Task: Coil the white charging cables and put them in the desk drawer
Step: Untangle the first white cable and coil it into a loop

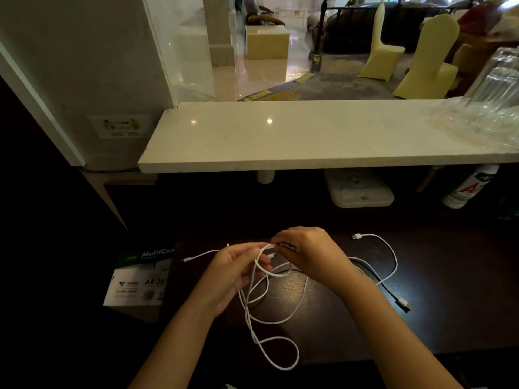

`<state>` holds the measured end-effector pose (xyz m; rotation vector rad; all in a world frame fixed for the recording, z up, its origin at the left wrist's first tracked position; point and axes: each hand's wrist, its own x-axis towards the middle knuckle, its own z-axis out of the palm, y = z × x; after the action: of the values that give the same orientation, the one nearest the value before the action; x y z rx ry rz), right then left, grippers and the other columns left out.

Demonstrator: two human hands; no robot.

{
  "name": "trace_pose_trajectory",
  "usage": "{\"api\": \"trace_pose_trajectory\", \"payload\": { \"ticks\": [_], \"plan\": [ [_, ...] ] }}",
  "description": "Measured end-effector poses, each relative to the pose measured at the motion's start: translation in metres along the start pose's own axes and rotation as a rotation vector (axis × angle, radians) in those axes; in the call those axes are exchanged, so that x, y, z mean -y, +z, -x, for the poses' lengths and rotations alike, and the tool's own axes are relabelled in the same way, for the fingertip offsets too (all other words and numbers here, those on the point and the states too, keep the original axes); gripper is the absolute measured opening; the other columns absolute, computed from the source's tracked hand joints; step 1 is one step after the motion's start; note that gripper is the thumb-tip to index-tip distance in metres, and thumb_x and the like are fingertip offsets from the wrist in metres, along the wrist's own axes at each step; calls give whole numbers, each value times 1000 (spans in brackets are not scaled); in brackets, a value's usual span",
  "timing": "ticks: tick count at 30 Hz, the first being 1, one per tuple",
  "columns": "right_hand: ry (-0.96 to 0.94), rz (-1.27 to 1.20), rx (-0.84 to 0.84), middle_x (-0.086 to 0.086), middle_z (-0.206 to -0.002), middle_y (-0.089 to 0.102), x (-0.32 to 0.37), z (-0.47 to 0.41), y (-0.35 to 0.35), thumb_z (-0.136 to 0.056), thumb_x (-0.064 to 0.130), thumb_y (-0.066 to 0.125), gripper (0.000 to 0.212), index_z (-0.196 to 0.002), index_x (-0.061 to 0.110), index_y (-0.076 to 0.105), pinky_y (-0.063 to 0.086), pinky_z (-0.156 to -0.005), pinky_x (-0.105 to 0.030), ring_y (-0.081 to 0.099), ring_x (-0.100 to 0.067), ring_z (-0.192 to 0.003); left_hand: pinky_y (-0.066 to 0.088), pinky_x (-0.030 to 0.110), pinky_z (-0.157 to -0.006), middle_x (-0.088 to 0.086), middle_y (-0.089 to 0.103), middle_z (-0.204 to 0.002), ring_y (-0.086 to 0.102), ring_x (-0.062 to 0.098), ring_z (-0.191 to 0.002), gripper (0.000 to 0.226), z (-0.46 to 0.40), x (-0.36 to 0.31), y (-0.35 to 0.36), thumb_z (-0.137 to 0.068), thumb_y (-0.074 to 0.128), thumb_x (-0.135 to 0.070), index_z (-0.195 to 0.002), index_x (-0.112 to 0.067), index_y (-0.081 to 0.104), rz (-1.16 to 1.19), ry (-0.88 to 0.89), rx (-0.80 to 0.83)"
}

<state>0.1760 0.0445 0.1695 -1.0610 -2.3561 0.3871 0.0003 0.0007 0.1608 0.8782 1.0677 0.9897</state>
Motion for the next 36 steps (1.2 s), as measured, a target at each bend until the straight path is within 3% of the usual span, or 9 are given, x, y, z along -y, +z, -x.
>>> {"api": "trace_pose_trajectory", "payload": {
  "ticks": [5, 12, 17, 21, 24, 26, 30, 33, 36],
  "plan": [
    [-4, 87, 4, 0, -95, 68, -4, 5, 2, -87, 22, 57, 20, -103, 17, 68, 52, -65, -30, 64, -17, -86, 39, 15, -54, -5, 69, -77, 59, 3, -70, 25, -3, 2, 1, -92, 47, -14, -98, -18, 71, -83, -23, -10],
    [-5, 135, 118, 0, -99, 65, -3, 4, 1, -90, 26, 51, 26, -111, 18, 63, 45, -68, -26, 59, -16, -93, 48, 18, -68, -5, 72, -84, 62, 6, -75, 31, -3, 4, -1, -85, 55, 1, -107, -18, 67, -206, -26, 41],
    [224, -271, 122, 8, -69, 61, -4, 5, -2, -87, 22, 62, 8, -84, 18, 68, 48, -58, -22, 57, -4, -62, 49, 35, -88, 1, 68, -72, 67, 15, -78, 18, -2, 8, -2, -90, 50, -7, -100, -9, 65, -114, -27, 122],
    [460, -936, 158, 2, -59, 57, -3, 7, -8, -90, 13, 55, 19, -73, 14, 65, 45, -57, -17, 53, -9, -54, 44, 28, -76, -5, 55, -57, 58, 10, -63, 23, 0, 6, 0, -84, 50, -23, -80, -16, 71, 22, -29, 208],
    [609, -1242, 206, 5, -52, 48, -8, 8, -10, -89, 18, 51, 24, -71, 11, 65, 38, -52, -14, 45, -7, -49, 42, 20, -60, -5, 55, -60, 54, 7, -62, 24, -2, 2, -1, -84, 47, -23, -80, -16, 70, 18, -55, 281],
    [663, -1330, 257, 7, -50, 47, -11, 8, -11, -84, 24, 54, 22, -70, 12, 65, 35, -49, -13, 43, -5, -47, 42, 18, -56, -2, 59, -63, 57, 9, -65, 22, -5, 1, -5, -85, 47, -21, -82, -13, 67, -13, -58, 319],
    [740, -1400, 210, 4, -59, 57, -12, 0, -9, -81, 31, 55, 23, -78, 13, 68, 45, -51, -14, 54, -6, -51, 53, 26, -76, 5, 70, -73, 68, 15, -77, 18, -13, 8, -4, -79, 64, -30, -83, -12, 69, 73, 41, 273],
    [828, -1537, 49, -3, -81, 70, -14, -4, -4, -95, 36, 36, 36, -99, 14, 64, 52, -66, -24, 67, -13, -74, 57, 24, -68, 2, 70, -64, 69, 12, -68, 41, -22, 15, -3, -49, 87, -40, -78, -14, 74, 346, 94, 117],
    [789, -1412, 201, -5, -94, 70, -10, 5, 9, -98, 29, 30, 36, -115, 12, 56, 48, -83, -29, 66, -16, -84, 57, 23, -65, -1, 69, -62, 69, 10, -66, 51, -28, 15, -4, -36, 91, -42, -78, -16, 76, 465, 115, 29]
  ]
}}
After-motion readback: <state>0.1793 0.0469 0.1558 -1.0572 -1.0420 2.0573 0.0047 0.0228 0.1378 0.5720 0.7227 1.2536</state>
